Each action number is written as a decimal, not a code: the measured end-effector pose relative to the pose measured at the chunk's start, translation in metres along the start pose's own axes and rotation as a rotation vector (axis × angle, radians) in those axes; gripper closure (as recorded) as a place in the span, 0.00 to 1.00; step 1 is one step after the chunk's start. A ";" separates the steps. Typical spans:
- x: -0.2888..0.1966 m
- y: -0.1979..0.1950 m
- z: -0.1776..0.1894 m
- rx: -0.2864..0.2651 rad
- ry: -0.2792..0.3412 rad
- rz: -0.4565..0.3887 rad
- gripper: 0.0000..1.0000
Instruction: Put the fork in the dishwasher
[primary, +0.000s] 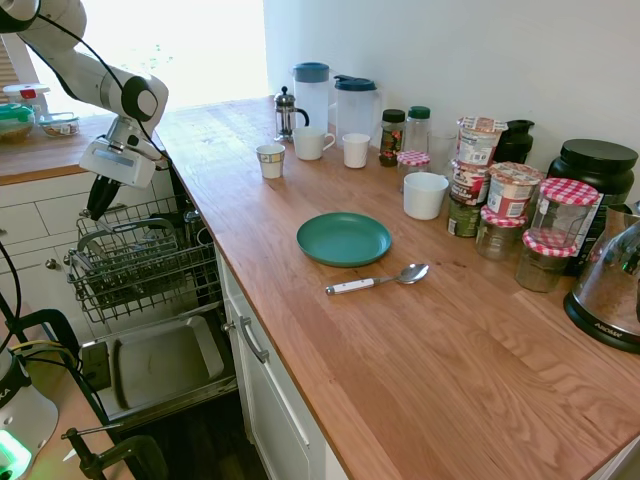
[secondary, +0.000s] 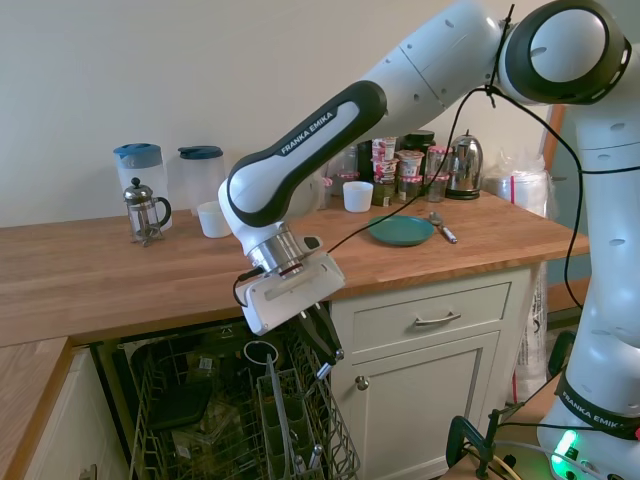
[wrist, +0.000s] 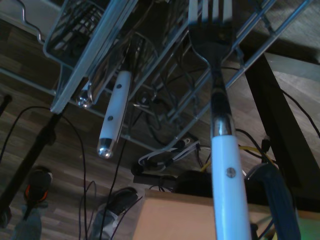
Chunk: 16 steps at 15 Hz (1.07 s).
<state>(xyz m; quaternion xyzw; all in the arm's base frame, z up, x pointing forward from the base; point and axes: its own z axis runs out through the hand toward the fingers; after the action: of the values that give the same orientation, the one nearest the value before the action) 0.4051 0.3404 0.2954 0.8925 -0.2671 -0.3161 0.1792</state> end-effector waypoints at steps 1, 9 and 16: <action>-0.002 -0.005 -0.003 -0.013 -0.006 0.006 1.00; 0.023 -0.050 -0.005 -0.106 -0.035 0.083 1.00; 0.037 -0.073 0.001 -0.153 -0.053 0.109 1.00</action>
<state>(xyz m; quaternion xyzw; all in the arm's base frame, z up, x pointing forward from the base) 0.4551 0.3762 0.2422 0.8517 -0.2951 -0.3487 0.2569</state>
